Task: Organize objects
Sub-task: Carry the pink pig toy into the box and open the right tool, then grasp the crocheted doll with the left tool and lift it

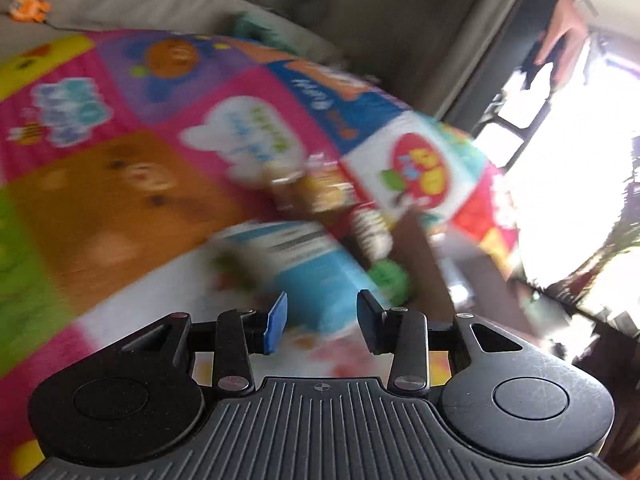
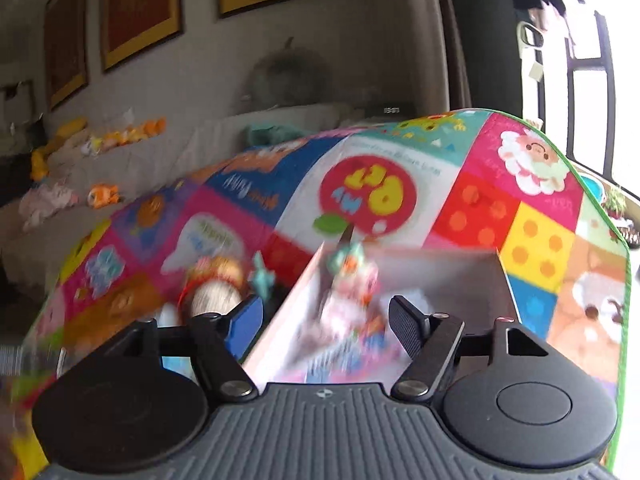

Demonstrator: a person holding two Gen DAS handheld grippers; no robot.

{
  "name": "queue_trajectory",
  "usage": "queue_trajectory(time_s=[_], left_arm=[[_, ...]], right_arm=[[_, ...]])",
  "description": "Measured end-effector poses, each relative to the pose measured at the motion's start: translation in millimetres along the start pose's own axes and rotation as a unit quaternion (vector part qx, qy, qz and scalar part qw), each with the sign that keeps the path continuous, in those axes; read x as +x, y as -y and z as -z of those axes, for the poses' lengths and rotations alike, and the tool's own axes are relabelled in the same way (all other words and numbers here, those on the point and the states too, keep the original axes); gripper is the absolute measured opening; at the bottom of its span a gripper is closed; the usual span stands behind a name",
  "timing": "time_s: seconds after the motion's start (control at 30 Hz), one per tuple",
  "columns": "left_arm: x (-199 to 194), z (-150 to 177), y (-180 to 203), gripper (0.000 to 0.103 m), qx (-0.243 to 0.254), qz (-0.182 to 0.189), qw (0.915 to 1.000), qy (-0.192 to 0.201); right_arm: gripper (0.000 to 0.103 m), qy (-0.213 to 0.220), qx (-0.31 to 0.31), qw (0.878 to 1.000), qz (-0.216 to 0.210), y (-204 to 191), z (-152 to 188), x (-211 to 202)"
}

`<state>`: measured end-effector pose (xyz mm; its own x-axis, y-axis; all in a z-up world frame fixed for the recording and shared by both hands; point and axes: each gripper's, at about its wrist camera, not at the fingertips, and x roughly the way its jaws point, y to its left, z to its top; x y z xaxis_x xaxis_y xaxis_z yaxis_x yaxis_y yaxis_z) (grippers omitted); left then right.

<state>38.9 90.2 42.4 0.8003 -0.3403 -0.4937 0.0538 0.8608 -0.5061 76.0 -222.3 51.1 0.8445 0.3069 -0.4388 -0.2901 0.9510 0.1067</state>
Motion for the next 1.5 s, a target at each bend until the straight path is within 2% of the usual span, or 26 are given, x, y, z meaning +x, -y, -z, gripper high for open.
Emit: queue_trajectory(time_s=[0.1,0.17,0.23,0.33,0.4,0.53,0.63,0.67,0.8,0.83,0.97,1.1,1.2,1.3,1.4,1.47,1.5], left_arm=[[24,-14,26,0.042,0.003,0.021,0.9998,-0.004],[42,-19,43,0.042,0.003,0.017,0.9998,-0.007],[67,-25,55,0.042,-0.004,0.010,0.9995,-0.029],[110,-31,65,0.042,-0.018,-0.043,0.9956,-0.081],[131,-30,66,0.042,-0.036,-0.072,0.9923,-0.094],[149,-30,71,0.042,-0.037,-0.100,0.9921,-0.066],[160,-31,74,0.043,-0.026,-0.134,0.9901,-0.032],[167,-31,73,0.047,-0.024,-0.144,0.9890,-0.025],[181,-38,73,0.047,-0.003,-0.159,0.9873,-0.010],[182,-40,71,0.044,-0.003,-0.157,0.9876,-0.012],[169,-38,63,0.035,0.005,-0.128,0.9914,-0.027],[138,-23,58,0.034,0.046,-0.096,0.9928,-0.055],[104,-4,58,0.034,0.090,-0.070,0.9898,-0.085],[64,18,59,0.034,0.133,-0.039,0.9826,-0.123],[26,41,65,0.035,0.195,-0.009,0.9665,-0.167],[10,54,72,0.036,0.233,-0.006,0.9573,-0.171],[7,60,76,0.036,0.242,-0.012,0.9560,-0.166]], right_arm=[[0.073,-0.002,-0.003,1.000,-0.011,-7,34,-23],[0.073,0.002,0.001,1.000,-0.012,-7,51,-35],[0.075,0.014,0.003,1.000,0.000,-8,65,-45],[0.077,0.028,0.015,0.999,0.008,-5,81,-55],[0.078,0.035,0.026,0.999,0.005,-2,88,-59],[0.086,0.055,0.040,0.998,0.006,3,95,-64],[0.087,0.059,0.036,0.998,0.008,1,98,-65],[0.090,0.065,0.028,0.997,0.009,-2,99,-66],[0.096,0.083,-0.002,0.996,0.014,-12,102,-70],[0.096,0.085,-0.006,0.996,0.014,-14,102,-71],[0.096,0.083,0.001,0.996,0.013,-11,101,-70],[0.097,0.081,0.007,0.997,0.014,-10,101,-69],[0.097,0.082,0.004,0.997,0.015,-10,102,-69],[0.097,0.081,0.004,0.997,0.015,-10,102,-69],[0.097,0.078,0.003,0.997,0.016,-11,102,-68],[0.097,0.074,0.002,0.997,0.017,-12,101,-67],[0.097,0.073,0.002,0.997,0.017,-12,101,-66]])
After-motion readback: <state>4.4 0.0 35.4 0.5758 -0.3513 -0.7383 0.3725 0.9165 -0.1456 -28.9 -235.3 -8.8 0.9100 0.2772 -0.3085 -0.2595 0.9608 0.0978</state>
